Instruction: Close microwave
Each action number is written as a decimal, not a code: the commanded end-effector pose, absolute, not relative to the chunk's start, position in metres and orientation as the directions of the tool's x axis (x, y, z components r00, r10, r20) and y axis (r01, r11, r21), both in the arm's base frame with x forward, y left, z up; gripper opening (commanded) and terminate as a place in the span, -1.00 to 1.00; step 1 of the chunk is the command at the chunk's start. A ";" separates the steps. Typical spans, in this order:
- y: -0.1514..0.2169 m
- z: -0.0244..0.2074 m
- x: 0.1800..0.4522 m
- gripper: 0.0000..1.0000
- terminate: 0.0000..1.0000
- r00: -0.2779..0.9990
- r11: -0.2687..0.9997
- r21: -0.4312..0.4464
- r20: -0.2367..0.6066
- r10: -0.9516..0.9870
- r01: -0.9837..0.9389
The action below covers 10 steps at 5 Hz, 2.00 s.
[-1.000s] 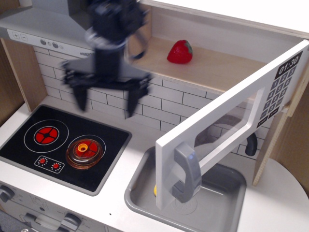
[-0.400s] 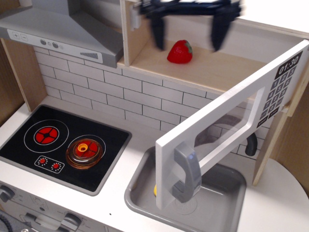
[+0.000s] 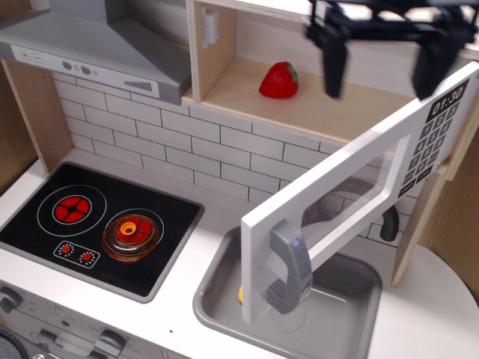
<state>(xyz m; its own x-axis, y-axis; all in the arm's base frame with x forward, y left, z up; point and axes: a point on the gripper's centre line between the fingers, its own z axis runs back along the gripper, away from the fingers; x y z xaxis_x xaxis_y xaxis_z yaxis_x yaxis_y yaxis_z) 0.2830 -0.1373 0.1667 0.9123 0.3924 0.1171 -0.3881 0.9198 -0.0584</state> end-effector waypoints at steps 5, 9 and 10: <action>-0.153 0.064 0.259 1.00 -1.00 0.896 0.906 -0.052 0.131 0.424 -0.421; -0.044 0.065 0.315 1.00 -1.00 0.853 0.913 -0.001 0.358 0.381 -0.407; -0.036 0.078 0.336 1.00 -1.00 0.880 0.939 0.028 0.360 0.309 -0.342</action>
